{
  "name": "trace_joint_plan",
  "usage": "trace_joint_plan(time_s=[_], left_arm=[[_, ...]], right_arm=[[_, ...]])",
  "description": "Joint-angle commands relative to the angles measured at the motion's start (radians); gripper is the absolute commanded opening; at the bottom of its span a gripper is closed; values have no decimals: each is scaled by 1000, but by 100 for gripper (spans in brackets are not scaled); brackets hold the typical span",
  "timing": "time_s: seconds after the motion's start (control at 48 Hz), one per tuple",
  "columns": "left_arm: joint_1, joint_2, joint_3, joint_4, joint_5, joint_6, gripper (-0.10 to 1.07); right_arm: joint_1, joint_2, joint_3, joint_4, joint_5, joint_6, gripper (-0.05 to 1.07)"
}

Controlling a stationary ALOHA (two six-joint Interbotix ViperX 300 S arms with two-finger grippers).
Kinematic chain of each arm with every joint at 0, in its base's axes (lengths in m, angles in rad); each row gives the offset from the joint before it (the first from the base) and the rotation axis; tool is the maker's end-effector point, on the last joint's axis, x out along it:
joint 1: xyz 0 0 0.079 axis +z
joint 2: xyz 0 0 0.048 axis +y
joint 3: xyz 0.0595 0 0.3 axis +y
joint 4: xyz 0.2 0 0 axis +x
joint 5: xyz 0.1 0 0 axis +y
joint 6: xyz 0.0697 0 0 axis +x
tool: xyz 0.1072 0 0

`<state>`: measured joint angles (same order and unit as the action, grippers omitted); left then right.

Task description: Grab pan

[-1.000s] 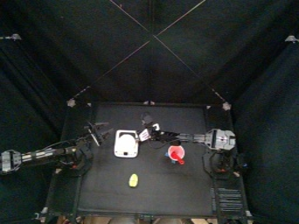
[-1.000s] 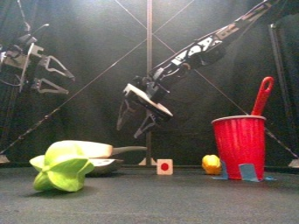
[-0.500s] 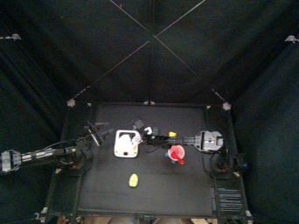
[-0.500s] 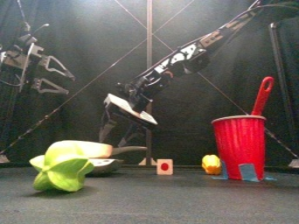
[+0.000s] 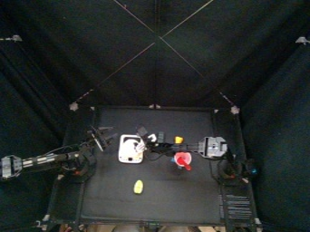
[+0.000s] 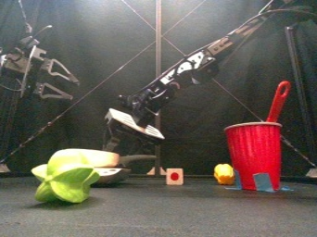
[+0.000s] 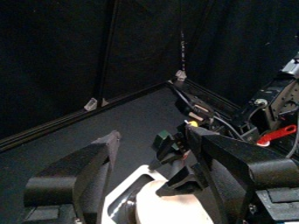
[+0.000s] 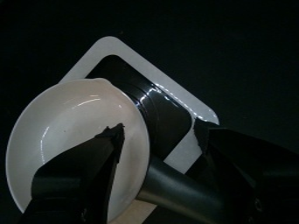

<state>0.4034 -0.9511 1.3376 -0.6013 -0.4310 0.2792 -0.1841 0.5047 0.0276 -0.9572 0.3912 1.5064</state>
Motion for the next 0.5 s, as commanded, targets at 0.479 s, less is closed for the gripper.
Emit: trace_joint_plan(time_s=[0.479], left_arm=[[2,3,-12,2,-3,2,96]], right_arm=[[-3,-9,-25,0,0,-3,95]])
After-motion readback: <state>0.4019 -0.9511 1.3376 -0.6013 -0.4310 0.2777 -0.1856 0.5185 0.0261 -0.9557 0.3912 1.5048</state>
